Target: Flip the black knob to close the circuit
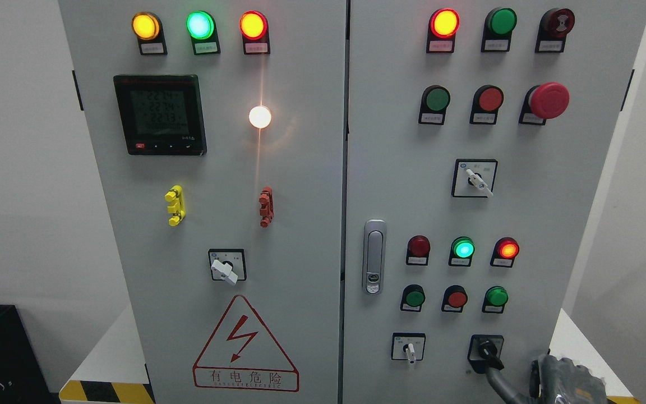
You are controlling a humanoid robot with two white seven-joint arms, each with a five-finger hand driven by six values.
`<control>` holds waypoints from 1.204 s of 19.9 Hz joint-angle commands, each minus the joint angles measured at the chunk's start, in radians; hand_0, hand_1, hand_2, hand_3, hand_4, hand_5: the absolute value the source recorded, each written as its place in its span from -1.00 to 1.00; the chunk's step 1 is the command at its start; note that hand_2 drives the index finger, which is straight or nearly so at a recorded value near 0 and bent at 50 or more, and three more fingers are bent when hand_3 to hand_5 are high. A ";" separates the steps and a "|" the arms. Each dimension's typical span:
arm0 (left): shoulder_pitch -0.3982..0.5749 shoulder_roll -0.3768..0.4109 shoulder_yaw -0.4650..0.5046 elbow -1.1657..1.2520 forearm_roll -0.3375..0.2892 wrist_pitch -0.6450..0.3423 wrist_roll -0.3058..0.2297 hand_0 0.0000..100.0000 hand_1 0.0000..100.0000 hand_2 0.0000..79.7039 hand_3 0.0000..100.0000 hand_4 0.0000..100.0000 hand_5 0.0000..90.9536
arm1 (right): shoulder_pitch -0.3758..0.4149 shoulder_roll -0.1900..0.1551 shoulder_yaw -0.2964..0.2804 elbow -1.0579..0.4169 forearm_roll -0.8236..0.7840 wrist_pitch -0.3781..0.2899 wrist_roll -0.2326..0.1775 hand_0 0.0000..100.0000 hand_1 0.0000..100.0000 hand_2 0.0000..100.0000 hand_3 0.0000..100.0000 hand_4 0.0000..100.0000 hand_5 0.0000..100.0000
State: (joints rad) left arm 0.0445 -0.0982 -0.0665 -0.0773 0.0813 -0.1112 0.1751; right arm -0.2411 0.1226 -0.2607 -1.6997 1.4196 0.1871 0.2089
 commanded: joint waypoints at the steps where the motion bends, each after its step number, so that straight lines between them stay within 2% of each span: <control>1: 0.000 0.000 0.001 -0.001 0.000 -0.001 0.000 -0.76 0.11 -1.00 -1.00 -1.00 -1.00 | -0.007 0.002 -0.009 -0.021 -0.004 0.000 -0.002 -1.00 -1.00 0.78 1.00 1.00 1.00; 14: 0.000 0.000 0.001 -0.001 0.000 -0.001 0.000 -0.76 0.11 -1.00 -1.00 -1.00 -1.00 | -0.007 0.005 -0.008 -0.026 -0.004 -0.001 -0.003 -1.00 -1.00 0.76 1.00 1.00 1.00; 24: 0.000 0.000 0.001 0.001 0.000 -0.001 0.000 -0.76 0.11 -1.00 -1.00 -1.00 -1.00 | 0.009 0.014 0.018 -0.034 -0.008 -0.014 -0.006 -1.00 -1.00 0.76 1.00 0.99 1.00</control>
State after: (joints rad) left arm 0.0445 -0.0982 -0.0664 -0.0773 0.0813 -0.1112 0.1744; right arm -0.2416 0.1309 -0.2603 -1.7256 1.4125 0.1775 0.2129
